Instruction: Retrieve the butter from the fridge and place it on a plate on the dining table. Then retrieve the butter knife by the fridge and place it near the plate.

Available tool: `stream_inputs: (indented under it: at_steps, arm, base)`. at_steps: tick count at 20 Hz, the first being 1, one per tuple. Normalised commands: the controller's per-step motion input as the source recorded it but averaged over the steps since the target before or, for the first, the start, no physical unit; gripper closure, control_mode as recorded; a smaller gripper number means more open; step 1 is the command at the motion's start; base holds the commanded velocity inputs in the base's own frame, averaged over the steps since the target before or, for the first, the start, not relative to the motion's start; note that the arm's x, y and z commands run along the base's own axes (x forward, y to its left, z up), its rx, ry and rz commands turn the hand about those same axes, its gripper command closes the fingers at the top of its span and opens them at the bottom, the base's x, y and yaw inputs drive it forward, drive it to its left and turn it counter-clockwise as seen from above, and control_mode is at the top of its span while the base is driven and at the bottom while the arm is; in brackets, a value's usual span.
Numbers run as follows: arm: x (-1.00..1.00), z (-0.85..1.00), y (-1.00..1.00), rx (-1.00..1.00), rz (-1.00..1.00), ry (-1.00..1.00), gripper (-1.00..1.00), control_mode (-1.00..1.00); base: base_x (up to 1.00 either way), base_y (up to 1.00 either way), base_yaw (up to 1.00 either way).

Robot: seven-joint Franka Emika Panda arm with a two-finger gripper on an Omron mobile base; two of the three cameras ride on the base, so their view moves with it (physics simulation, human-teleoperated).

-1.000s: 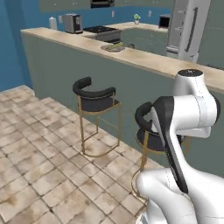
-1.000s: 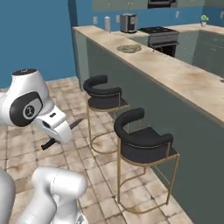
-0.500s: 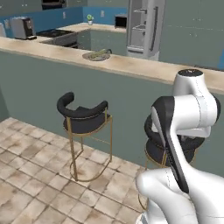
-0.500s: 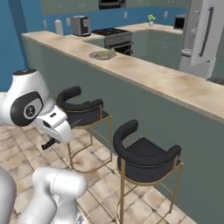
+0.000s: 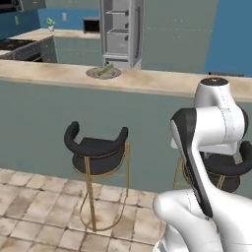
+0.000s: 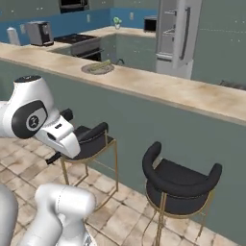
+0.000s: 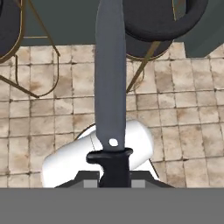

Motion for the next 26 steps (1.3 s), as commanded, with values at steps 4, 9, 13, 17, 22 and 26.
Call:
stream_inputs:
  at_steps: [4, 9, 13, 17, 22, 26]
  arm:
    - [0.0, 0.0, 0.0, 0.0, 0.0, 0.0, 1.0, 1.0]
    - [0.0, 0.0, 0.0, 0.0, 0.0, 0.0, 1.0, 1.0]
    - [0.0, 0.0, 0.0, 0.0, 0.0, 0.0, 1.0, 1.0]
    - [0.0, 0.0, 0.0, 0.0, 0.0, 0.0, 1.0, 1.0]
    - [0.0, 0.0, 0.0, 0.0, 0.0, 0.0, 1.0, 1.0]
    - [0.0, 0.0, 0.0, 0.0, 0.0, 0.0, 1.0, 1.0]
  base:
    - [0.41, 1.0, -0.49]
    - [0.47, 1.0, -0.49]
    - [0.46, 1.0, -0.48]
    - [0.59, 0.91, -0.48]
    - [0.75, 0.25, -0.36]
    - [0.23, -0.18, -0.06]
